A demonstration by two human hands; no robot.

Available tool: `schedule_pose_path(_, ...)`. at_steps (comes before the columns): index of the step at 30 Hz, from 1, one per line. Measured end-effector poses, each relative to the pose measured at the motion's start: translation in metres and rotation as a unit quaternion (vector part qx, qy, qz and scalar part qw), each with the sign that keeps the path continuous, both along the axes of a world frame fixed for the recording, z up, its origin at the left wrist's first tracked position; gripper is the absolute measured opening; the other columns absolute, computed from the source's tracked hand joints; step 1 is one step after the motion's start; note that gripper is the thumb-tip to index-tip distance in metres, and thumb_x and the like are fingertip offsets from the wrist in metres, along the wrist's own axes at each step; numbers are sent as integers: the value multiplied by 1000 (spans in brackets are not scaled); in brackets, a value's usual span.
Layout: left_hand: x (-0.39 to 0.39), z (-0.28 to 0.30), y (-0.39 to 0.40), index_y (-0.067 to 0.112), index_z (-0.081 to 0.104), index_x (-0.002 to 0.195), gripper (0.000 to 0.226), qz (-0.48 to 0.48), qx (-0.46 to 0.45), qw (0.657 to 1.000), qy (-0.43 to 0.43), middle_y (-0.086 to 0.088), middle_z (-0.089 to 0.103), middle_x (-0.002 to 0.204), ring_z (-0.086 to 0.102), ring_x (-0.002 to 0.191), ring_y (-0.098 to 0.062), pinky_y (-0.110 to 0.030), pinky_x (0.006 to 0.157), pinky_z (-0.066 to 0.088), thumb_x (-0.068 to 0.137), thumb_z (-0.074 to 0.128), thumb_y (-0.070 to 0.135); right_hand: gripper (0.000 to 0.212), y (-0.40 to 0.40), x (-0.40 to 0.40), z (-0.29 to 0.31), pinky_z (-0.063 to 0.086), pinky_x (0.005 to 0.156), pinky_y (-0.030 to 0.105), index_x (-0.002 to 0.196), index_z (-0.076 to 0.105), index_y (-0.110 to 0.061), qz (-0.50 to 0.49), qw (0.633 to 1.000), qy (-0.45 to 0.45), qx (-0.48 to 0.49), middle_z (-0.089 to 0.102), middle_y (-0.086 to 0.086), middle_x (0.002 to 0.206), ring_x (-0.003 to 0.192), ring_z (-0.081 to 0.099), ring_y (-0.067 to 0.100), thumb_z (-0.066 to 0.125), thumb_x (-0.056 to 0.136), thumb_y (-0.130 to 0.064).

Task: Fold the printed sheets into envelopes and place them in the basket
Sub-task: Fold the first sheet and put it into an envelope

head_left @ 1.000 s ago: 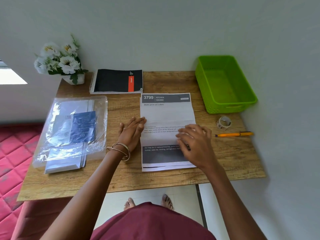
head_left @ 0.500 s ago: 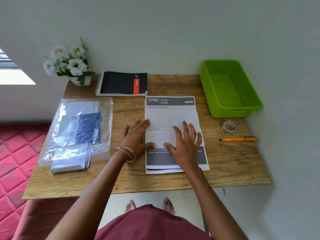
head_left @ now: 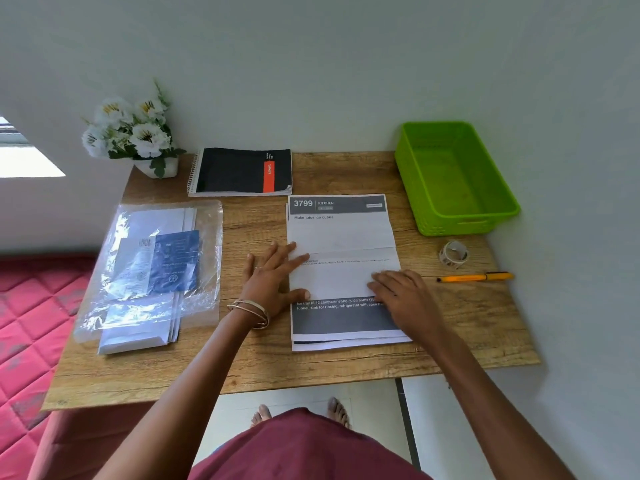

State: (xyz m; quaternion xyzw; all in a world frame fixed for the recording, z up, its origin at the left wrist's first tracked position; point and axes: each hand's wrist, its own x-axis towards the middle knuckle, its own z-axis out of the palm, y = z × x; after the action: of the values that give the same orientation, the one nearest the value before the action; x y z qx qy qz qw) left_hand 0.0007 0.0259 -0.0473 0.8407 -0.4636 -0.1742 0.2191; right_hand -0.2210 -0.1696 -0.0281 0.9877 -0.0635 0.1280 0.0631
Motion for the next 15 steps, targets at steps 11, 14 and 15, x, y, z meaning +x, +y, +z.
schedule_pose_path(11,-3,8,6,45,20,142,99,-39,32,998,-29,9,2,156,-14,143,-19,-58,112,-7,54,48,83,47,-8,7,13,55,82,40,108,67,3,144,981,10,-126,71,17,86,78,69,29,82,63,0)
schedule_pose_path(14,-4,7,7,42,22,142,105,-30,5,999,-30,9,7,156,-10,143,-17,-58,113,-5,50,45,86,38,-7,11,16,54,86,43,107,66,4,141,983,-21,-115,69,16,81,73,67,28,77,70,3)
schedule_pose_path(15,-5,7,7,40,24,142,107,-25,-12,999,-23,8,11,156,-7,144,-17,-57,113,-3,49,46,88,35,-7,13,16,53,87,43,107,66,3,135,984,-37,-108,69,16,81,74,66,29,74,73,3)
